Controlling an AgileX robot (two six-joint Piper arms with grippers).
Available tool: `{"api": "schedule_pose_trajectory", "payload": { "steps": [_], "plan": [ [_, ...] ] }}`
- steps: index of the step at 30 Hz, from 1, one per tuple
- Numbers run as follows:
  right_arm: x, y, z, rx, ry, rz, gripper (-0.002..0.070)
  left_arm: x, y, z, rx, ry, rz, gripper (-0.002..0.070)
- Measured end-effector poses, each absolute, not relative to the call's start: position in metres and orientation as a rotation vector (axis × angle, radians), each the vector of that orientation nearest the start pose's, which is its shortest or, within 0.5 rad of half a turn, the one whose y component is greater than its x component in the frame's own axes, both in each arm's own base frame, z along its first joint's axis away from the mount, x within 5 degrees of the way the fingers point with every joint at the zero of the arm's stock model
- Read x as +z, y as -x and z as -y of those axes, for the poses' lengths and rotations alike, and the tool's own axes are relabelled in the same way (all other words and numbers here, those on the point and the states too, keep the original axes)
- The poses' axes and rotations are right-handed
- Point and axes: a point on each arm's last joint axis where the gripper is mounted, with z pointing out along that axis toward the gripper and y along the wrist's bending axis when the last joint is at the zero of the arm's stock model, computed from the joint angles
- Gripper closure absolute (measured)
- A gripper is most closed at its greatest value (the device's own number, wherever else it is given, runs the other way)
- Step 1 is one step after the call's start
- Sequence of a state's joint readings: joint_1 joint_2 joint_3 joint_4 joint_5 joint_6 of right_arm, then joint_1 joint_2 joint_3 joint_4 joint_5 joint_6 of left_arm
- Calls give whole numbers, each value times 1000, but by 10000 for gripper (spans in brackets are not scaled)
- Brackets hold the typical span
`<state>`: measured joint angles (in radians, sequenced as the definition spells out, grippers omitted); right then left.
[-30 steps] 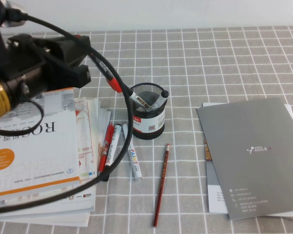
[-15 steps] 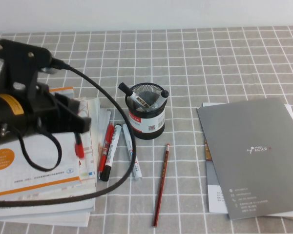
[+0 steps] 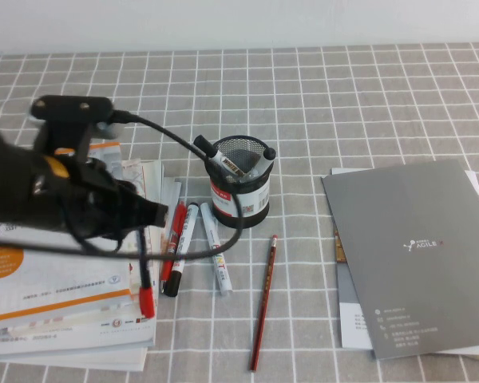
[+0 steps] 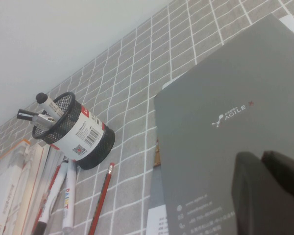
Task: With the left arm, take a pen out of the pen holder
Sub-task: 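Take a marker out of the pen holder and lay it on the table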
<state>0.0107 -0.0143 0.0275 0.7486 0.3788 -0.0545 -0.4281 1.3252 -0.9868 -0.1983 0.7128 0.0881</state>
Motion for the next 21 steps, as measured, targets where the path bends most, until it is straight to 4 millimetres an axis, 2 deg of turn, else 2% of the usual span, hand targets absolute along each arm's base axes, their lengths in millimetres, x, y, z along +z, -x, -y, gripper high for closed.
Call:
{"api": "schedule_pose_trajectory", "payload": {
  "steps": [7,16,21],
  "plan": [
    [180,-51,-24,703,-400,-1785,689,272,-271,137,-434,-552,-2597,633],
    [180,-51,-24,703,-400,-1785,689,246,-324,141,-477,-493,-2692,633],
    [180,-51,-24,703,-400,-1785,689,231,-342,149,-501,-509,-2711,632]
  ]
}}
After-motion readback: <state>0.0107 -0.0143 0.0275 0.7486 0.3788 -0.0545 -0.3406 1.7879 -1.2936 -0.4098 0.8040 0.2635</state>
